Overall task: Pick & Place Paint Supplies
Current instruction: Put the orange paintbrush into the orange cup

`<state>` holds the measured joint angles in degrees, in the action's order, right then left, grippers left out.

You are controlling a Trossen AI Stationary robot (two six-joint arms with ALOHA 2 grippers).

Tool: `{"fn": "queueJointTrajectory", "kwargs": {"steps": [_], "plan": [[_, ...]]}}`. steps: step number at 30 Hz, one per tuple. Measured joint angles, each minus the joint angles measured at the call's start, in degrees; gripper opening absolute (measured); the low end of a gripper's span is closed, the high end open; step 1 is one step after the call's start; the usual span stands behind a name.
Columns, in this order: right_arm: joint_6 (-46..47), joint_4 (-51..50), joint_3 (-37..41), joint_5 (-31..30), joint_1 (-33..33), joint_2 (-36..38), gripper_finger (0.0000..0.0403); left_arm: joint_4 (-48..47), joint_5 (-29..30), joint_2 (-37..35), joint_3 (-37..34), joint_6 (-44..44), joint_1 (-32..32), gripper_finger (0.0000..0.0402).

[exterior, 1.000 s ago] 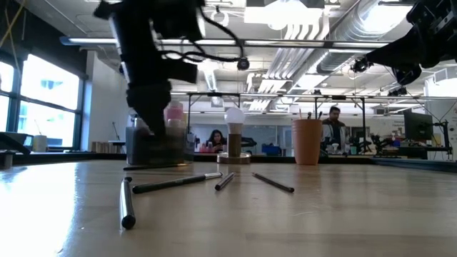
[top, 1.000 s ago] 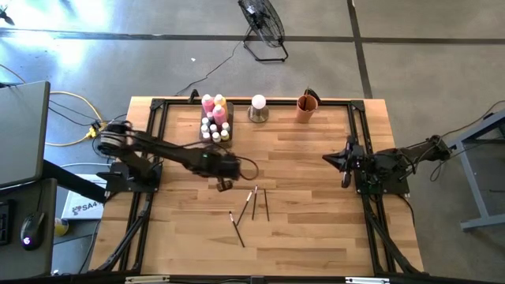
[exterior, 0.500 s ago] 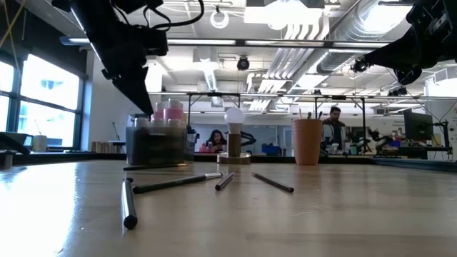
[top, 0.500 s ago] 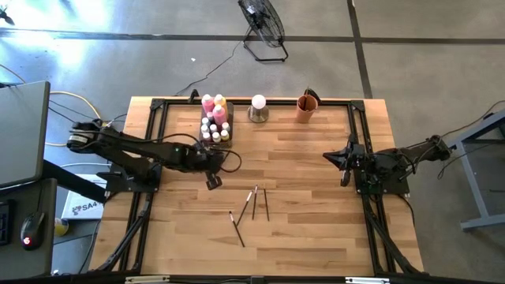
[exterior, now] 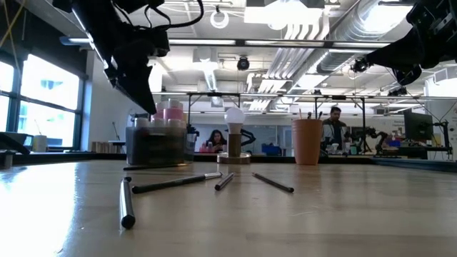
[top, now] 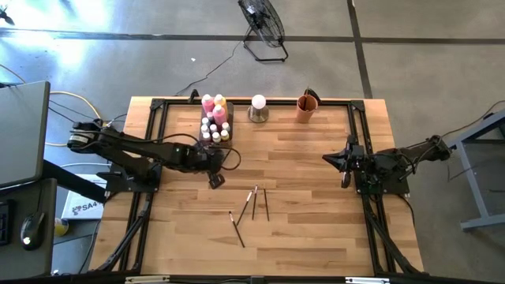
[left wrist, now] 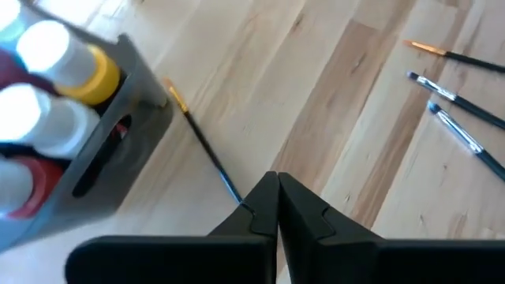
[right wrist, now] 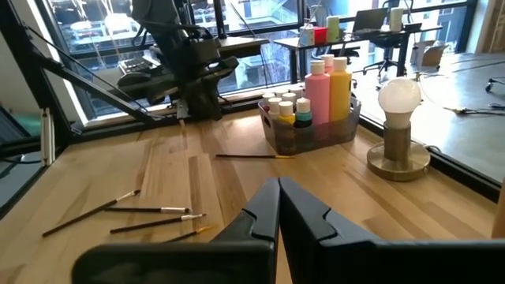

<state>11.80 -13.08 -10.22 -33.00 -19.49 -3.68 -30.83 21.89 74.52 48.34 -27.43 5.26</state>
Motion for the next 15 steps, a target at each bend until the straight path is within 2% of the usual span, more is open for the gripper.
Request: {"fn": "queueJointTrajectory", "kwargs": {"steps": [10,15], "plan": [[-1.1,-0.2,0.0,0.0,0.0,0.0,0.0002,-2.0,2.5,0.8,0.0,-10.6,0.0,0.0108],[-1.1,-0.2,0.0,0.0,0.0,0.0,0.0002,-2.1,2.0,5.1,0.0,-12.5,0.0,0.0119]]}}
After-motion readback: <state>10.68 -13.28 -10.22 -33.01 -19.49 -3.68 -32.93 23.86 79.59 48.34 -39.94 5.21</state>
